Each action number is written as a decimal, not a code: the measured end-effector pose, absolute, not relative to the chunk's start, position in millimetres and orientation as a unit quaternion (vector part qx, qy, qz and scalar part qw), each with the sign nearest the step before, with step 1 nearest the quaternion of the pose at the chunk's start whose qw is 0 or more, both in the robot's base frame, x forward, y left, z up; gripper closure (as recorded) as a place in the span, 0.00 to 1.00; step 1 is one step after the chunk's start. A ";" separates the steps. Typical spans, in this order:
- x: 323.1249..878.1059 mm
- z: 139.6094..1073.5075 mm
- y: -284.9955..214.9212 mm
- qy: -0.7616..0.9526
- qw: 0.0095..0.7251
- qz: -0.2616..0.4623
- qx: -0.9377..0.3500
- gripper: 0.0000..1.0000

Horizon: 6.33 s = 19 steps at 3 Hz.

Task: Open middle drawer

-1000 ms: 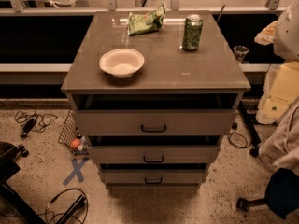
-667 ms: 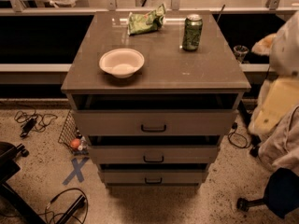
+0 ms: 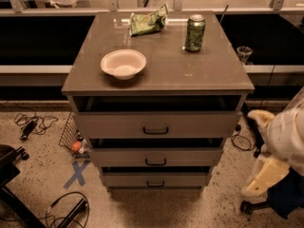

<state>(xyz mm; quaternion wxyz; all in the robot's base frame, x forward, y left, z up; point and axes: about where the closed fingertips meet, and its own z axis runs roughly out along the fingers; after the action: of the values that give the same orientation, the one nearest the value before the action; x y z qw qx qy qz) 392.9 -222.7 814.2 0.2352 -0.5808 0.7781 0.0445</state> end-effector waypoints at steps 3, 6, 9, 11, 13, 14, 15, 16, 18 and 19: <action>452.4 726.0 -238.5 0.748 0.384 0.025 -0.540 0.00; 448.4 593.7 -215.4 0.780 0.333 0.039 -0.529 0.00; 514.7 471.2 -177.4 0.778 0.300 0.096 -0.544 0.00; 564.9 441.4 -153.1 0.772 0.287 0.119 -0.555 0.00; 582.0 437.4 -162.1 0.774 0.279 0.120 -0.556 0.18; 564.2 417.1 -163.6 0.782 0.274 0.141 -0.542 0.41; 564.1 423.1 -163.6 0.782 0.274 0.141 -0.542 0.72; 564.1 429.7 -163.6 0.782 0.274 0.141 -0.542 0.95; 564.1 435.0 -163.7 0.782 0.274 0.141 -0.542 1.00; 564.0 435.0 -163.7 0.782 0.274 0.141 -0.542 1.00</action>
Offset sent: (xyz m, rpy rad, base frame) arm 0.1118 -0.0345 -0.1044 0.2371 -0.4674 -0.1170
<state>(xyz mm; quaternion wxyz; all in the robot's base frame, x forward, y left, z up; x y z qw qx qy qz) 564.0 -163.7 435.0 0.2740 -0.5417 0.7820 0.1410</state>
